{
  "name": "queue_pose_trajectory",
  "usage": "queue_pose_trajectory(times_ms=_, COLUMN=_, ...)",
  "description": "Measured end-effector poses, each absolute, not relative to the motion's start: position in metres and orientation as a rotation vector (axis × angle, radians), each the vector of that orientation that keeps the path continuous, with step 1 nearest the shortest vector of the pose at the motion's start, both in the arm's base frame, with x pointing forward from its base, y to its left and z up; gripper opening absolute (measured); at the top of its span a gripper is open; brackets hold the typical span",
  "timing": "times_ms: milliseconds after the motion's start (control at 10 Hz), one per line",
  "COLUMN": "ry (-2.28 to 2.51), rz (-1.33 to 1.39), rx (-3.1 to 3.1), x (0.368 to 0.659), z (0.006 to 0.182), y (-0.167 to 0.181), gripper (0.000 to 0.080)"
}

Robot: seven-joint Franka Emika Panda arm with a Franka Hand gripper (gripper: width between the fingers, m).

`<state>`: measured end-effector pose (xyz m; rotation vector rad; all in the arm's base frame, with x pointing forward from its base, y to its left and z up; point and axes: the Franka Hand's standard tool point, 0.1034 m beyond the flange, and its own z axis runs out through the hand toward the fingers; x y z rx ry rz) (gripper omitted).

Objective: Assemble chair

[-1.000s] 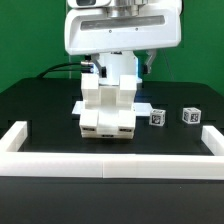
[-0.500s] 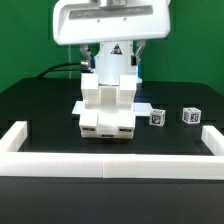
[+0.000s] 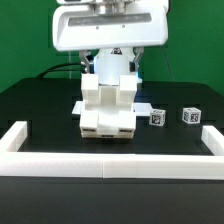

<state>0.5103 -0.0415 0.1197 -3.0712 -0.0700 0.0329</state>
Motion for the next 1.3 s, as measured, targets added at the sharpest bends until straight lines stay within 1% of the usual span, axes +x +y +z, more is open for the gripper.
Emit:
queue_pose_trajectory(times_ms=200, ry=-0.078, rz=0.016, rx=-3.085, x=0.509, z=0.108, y=-0.045, gripper=0.0649)
queue_pose_trajectory(times_ms=300, ry=-0.078, rz=0.004, rx=-3.091, x=0.511, z=0.106, y=-0.046, gripper=0.0649)
queue_pose_trajectory(times_ms=600, ry=-0.083, rz=-0.008, rx=-3.098, x=0.523, z=0.103, y=-0.047, gripper=0.0649)
queue_pose_trajectory(times_ms=800, ry=-0.101, rz=-0.019, rx=-3.104, x=0.537, z=0.099, y=-0.044, gripper=0.0649)
queue_pose_trajectory(times_ms=1000, ry=-0.119, rz=-0.048, rx=-3.109, x=0.556, z=0.099, y=-0.042, gripper=0.0649)
queue_pose_trajectory(times_ms=1300, ry=-0.138, rz=-0.067, rx=-3.11, x=0.569, z=0.102, y=-0.037, gripper=0.0649)
